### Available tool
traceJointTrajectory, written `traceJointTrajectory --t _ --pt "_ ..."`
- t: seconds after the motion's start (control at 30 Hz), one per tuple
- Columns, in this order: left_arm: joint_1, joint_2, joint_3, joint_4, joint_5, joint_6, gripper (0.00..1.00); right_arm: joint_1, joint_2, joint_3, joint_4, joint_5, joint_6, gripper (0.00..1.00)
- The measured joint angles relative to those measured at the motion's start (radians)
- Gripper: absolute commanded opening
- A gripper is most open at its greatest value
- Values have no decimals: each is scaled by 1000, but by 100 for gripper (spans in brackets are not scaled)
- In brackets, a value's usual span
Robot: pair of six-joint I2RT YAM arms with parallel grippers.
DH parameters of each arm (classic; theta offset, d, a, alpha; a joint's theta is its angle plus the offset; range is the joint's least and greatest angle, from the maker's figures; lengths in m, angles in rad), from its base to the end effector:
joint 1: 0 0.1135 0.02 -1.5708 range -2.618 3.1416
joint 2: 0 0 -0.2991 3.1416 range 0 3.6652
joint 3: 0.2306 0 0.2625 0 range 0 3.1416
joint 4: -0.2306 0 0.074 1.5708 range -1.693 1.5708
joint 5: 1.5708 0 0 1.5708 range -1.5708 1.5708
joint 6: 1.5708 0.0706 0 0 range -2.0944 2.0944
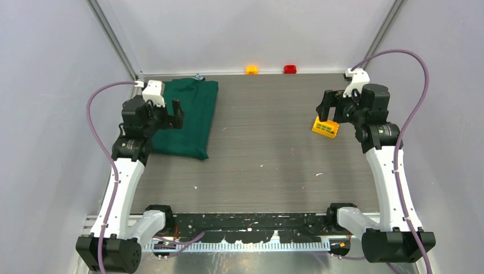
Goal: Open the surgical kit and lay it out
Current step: Move the distractor to the center of the board.
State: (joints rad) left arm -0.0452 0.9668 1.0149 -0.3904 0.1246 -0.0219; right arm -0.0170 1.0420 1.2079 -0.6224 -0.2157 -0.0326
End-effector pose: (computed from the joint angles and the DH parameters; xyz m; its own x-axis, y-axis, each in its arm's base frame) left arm 0.2376 -0.0195 0.3835 -0.3388 -0.0064 -0.9408 0.1544 0.9860 -0.0623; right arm 0.2398 0.0110 0.4101 -0.4348 -0.0244 -0.9002 -0.1897 0.9797 0.0650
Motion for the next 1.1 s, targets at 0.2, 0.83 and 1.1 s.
traceJointTrajectory --t 0.2,0.83,1.1 --pt "0 0 0 -12 0 1 100 0 0 0 -1 -14 -18 92" --pt "0 -126 -19 -104 141 77 100 0 -49 21 -166 66 -94 93" --pt "0 -104 -23 -125 174 108 100 0 56 37 -250 156 -113 93"
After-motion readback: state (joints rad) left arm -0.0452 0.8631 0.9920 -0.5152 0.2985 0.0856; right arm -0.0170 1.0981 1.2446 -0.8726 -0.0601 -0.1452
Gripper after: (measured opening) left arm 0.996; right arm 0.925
